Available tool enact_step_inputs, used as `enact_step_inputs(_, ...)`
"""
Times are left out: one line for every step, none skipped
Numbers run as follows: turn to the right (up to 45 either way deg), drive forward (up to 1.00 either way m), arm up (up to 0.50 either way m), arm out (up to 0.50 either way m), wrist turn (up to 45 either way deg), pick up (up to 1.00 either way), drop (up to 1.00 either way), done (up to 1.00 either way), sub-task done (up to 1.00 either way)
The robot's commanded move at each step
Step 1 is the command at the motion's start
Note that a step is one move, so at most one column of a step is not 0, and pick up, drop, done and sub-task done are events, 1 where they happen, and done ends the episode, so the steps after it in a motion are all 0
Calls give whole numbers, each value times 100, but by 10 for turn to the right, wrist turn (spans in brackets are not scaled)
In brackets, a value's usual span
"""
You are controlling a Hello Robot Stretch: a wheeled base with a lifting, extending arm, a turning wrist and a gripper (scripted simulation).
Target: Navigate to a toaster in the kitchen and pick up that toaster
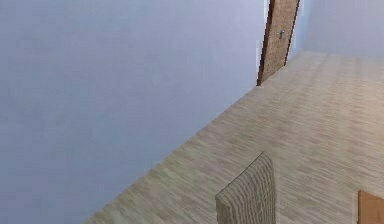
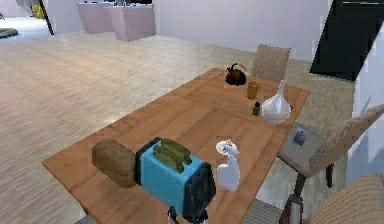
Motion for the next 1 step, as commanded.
enact_step_inputs(0, 0, 0, 0, 0, 0, 0, 100, 0)
